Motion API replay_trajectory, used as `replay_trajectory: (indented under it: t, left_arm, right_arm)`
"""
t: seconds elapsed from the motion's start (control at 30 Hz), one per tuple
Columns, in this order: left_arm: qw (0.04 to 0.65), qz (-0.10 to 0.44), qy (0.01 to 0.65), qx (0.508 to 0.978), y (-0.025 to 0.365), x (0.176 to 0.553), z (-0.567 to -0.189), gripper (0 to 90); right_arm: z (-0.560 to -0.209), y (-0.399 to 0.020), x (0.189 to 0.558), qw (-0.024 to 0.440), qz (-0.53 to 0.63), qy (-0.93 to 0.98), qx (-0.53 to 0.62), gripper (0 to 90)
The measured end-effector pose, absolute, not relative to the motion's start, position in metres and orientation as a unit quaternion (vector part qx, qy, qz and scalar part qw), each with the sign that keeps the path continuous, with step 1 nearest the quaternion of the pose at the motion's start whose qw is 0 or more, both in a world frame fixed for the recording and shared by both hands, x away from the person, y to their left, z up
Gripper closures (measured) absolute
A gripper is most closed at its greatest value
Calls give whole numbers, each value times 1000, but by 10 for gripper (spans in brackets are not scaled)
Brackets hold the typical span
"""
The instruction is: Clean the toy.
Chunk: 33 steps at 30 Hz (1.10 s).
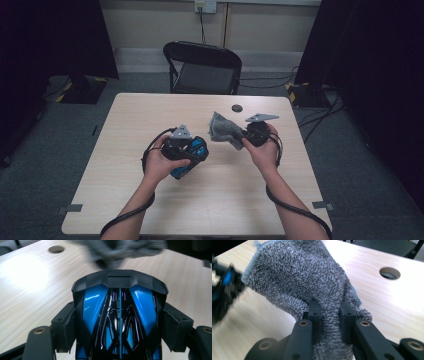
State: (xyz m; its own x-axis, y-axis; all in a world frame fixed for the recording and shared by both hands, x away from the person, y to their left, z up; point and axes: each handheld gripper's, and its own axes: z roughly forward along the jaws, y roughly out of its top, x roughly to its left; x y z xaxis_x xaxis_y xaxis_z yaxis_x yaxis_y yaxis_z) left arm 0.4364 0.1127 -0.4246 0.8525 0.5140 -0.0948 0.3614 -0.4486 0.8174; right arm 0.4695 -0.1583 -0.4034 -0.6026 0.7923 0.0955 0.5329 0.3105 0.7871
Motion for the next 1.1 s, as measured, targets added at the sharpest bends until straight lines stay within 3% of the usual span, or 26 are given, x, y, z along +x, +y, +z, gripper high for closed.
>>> replay_trajectory:
  t: [0.23,0.43,1.1]
  left_arm:
    - [457,90,289,837,121,440,-429,255]
    - [452,101,303,833,130,444,-432,255]
    - [432,111,330,832,142,448,-439,255]
  right_arm:
    - [-403,-116,461,135,405,825,371,755]
    - [-404,-106,450,106,407,845,330,755]
    - [-408,-122,411,74,423,865,259,757]
